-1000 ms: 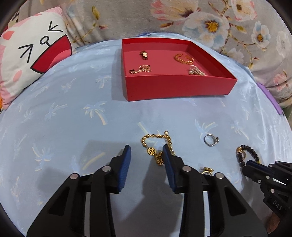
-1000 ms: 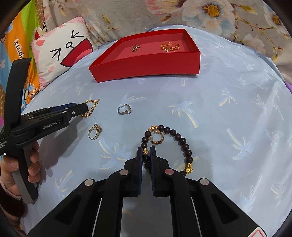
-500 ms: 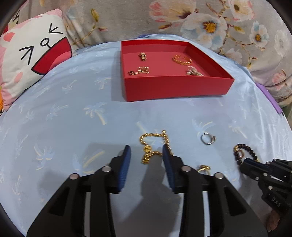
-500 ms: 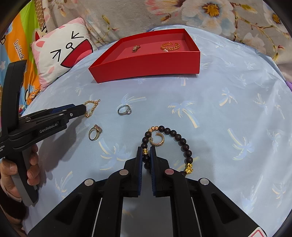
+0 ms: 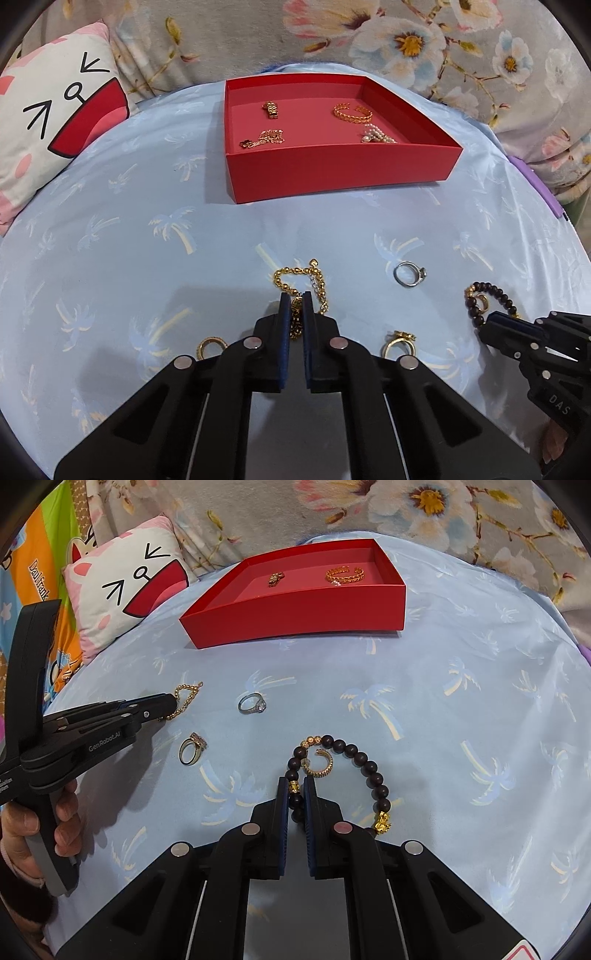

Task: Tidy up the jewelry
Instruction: 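Close right tool on the black bead bracelet while left tool grasps the gold chain, then lift and carry the bead bracelet and gold chain over the red box, then open both tools to drop the bracelet and chain into the box, then move left tool to a gold hoop earring while right tool approaches the silver ring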

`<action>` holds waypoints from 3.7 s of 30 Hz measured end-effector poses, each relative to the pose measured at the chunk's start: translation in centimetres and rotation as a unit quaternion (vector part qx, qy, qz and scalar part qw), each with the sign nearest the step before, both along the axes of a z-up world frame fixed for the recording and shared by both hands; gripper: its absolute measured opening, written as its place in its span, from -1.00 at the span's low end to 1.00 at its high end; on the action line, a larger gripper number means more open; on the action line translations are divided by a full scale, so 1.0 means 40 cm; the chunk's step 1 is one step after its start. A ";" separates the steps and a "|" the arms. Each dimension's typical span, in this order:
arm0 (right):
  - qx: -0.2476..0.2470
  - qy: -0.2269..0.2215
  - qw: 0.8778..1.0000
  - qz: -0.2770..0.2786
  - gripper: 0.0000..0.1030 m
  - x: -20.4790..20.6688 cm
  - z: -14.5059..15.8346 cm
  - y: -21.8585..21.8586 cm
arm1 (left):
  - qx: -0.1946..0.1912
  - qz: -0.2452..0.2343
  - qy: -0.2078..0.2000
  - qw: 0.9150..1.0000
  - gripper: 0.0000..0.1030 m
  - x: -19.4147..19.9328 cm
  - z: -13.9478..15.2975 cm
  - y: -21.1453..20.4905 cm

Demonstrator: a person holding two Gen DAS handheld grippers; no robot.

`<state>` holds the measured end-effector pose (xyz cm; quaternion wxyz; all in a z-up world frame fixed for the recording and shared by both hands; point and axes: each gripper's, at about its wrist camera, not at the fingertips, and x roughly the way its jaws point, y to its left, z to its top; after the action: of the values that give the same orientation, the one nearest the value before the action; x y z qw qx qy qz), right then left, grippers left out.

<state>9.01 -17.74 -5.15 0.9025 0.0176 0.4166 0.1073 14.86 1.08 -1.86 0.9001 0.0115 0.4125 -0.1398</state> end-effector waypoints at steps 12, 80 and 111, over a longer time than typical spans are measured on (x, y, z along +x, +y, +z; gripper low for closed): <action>-0.007 -0.018 1.000 -0.013 -0.86 -0.005 0.017 -0.009 | -0.050 -0.012 -0.022 0.998 -0.95 -0.043 0.080 0.039; 0.055 -0.090 0.994 -0.038 -0.78 0.420 0.244 -0.040 | -0.043 0.023 -0.076 0.996 -0.83 0.345 0.233 -0.015; 0.025 -0.040 0.998 -0.033 -0.48 0.044 0.093 -0.081 | -0.021 0.042 -0.025 0.999 -0.02 0.008 0.081 0.114</action>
<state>10.76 -20.97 -1.41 0.9209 0.0495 0.3763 0.0883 15.17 5.64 1.36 0.9153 -0.0209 0.3869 -0.1104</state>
